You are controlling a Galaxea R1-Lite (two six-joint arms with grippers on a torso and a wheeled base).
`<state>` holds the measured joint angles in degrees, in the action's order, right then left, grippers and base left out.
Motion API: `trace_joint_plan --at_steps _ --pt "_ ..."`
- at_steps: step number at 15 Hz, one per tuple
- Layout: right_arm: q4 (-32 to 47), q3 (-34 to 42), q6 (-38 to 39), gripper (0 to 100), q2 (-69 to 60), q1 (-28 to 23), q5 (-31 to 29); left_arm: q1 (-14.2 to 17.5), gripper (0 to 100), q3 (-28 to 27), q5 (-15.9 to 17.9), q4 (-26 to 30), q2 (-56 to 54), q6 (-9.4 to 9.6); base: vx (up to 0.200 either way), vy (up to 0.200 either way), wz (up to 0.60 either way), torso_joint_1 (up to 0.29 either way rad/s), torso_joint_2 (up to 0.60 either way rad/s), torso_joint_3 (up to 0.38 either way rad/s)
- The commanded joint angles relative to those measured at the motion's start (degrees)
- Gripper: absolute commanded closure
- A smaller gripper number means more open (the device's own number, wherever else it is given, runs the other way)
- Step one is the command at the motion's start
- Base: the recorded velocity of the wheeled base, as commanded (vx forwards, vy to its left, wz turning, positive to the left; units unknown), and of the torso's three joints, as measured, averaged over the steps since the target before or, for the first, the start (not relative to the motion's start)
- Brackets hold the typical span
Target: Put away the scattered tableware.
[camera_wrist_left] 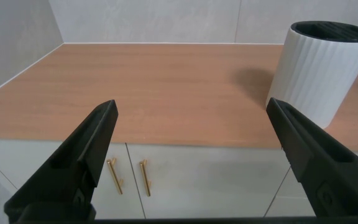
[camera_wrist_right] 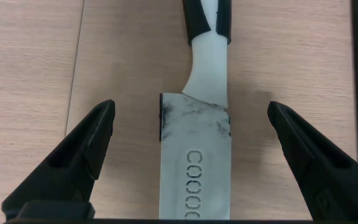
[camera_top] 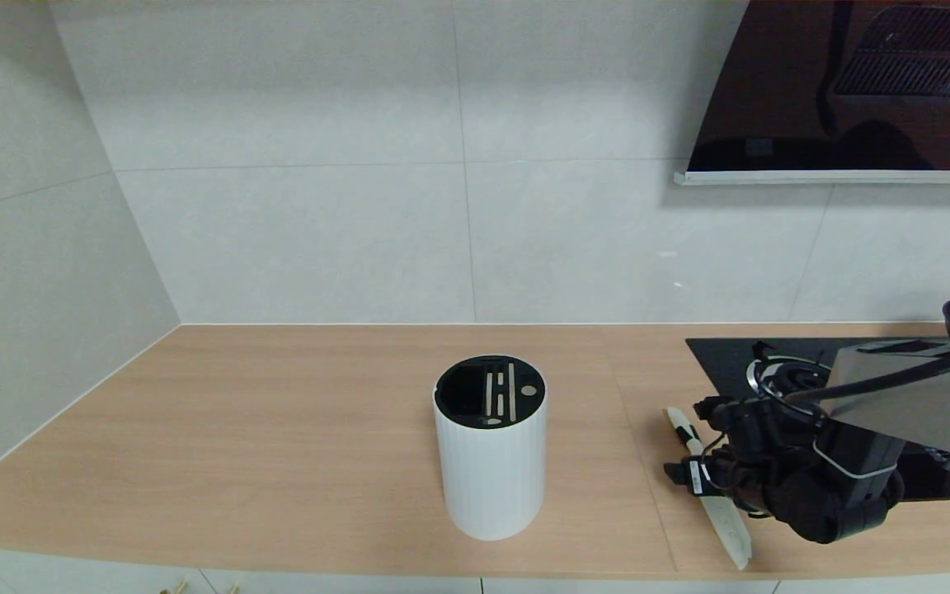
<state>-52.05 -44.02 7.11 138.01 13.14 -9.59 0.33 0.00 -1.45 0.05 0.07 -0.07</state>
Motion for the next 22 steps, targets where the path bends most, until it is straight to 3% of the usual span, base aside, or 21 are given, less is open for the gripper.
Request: trace_joint_plan --at_steps 1,2,3,14,22 --pt "0.02 -0.10 0.01 0 0.24 -0.05 0.01 0.02 0 0.00 0.04 0.04 0.01 -0.01 0.000 0.000 0.00 0.000 0.00 0.000" --pt "0.02 -0.10 0.01 0 0.42 -0.05 0.01 0.02 0 0.00 -0.04 0.04 0.01 -0.01 0.000 0.000 0.00 0.000 0.00 0.000" --pt "0.02 -0.36 0.01 100 0.68 -0.22 0.01 0.02 0 0.00 -0.04 -0.05 0.01 -0.01 0.000 0.000 0.00 0.000 0.00 0.000" --pt "-0.42 0.25 0.01 100 -0.02 -0.84 0.01 0.02 0 0.00 -0.04 0.04 0.01 -0.01 0.000 0.000 0.00 0.000 0.00 0.000" --pt "-0.68 5.52 0.01 100 -17.51 -0.40 0.01 0.02 0 0.00 0.04 -0.05 0.01 0.16 0.000 0.000 0.00 0.000 0.00 0.000"
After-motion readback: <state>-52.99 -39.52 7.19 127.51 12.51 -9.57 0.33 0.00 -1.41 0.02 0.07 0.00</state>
